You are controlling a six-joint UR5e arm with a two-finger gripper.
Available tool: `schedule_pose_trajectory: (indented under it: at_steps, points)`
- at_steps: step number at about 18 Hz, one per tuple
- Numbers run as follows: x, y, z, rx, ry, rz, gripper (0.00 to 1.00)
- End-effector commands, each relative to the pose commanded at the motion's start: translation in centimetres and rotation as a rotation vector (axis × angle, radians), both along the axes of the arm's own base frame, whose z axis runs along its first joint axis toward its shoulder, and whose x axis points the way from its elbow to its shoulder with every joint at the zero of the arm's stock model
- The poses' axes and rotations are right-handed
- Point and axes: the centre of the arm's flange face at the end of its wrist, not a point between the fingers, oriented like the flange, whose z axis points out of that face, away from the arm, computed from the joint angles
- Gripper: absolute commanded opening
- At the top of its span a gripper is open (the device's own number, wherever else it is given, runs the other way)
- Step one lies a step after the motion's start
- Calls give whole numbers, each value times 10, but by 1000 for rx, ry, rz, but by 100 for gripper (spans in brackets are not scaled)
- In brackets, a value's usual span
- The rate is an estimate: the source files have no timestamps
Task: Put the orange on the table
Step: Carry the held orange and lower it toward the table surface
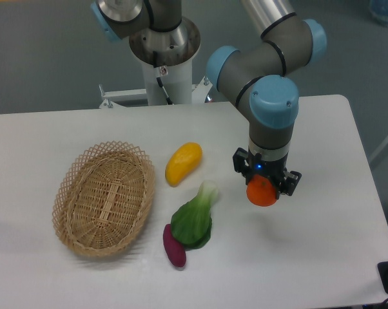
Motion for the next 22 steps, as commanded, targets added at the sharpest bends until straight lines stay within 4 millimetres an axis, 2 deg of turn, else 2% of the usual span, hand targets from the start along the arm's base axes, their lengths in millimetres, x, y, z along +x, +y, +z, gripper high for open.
schedule_pose_trajectory:
  at_steps: [5,13,15,18,19,22]
  points:
    - [-8,-8,-1,-7,-1,-26,59]
    - [-22,-30,-6,-7,-12,4,59]
    - [-19,-35,-17,-10,-30,11,59]
    - [-19,-53,-32,-8,-40,32,59]
    - [-16,-57,-42,-4,-31,30,59]
    - [-6,-67,-55,-21,-43,-36,60]
